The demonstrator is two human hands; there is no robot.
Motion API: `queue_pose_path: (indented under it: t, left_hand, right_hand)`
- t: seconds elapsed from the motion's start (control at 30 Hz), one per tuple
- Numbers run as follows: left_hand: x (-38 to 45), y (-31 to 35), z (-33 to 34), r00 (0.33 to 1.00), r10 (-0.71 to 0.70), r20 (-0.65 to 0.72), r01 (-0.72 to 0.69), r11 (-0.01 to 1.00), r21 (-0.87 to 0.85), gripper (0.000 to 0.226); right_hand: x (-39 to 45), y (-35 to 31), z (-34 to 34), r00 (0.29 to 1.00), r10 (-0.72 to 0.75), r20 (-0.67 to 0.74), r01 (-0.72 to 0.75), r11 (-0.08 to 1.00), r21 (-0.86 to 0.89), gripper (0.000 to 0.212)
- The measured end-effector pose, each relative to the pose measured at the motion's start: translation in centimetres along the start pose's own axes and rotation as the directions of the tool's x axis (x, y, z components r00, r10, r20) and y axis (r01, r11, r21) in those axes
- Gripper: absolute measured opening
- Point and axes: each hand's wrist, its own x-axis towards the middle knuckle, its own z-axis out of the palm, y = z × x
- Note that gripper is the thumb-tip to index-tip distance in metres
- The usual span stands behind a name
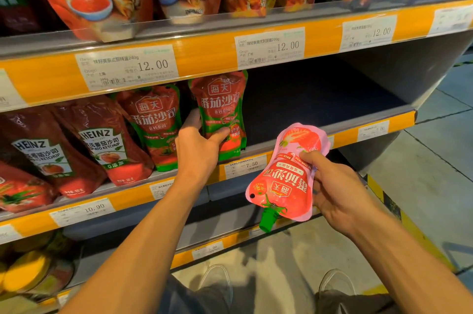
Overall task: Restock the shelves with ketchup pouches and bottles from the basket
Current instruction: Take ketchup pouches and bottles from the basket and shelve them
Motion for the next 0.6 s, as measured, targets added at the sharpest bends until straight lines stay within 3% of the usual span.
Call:
queue_pose_path:
  t: [0.37, 0.6]
  left_hand:
    - [0.25, -0.35, -0.16, 1.000, 0.017, -0.016, -0.015, 0.995, 0.097, 0.050]
    - [-0.50, -0.38, -0.33, 1.000, -0.016, 0.012, 0.014, 0.982, 0.187, 0.074]
  right_hand:
    - [-0.13, 0.35, 0.61, 1.000, 0.005, 0.017, -0.004, 1.000, -0.024, 0.036]
    - [-0.33, 0.20, 0.70, 1.000, 0.004, 0.014, -0.003, 1.000, -0.016, 0.035]
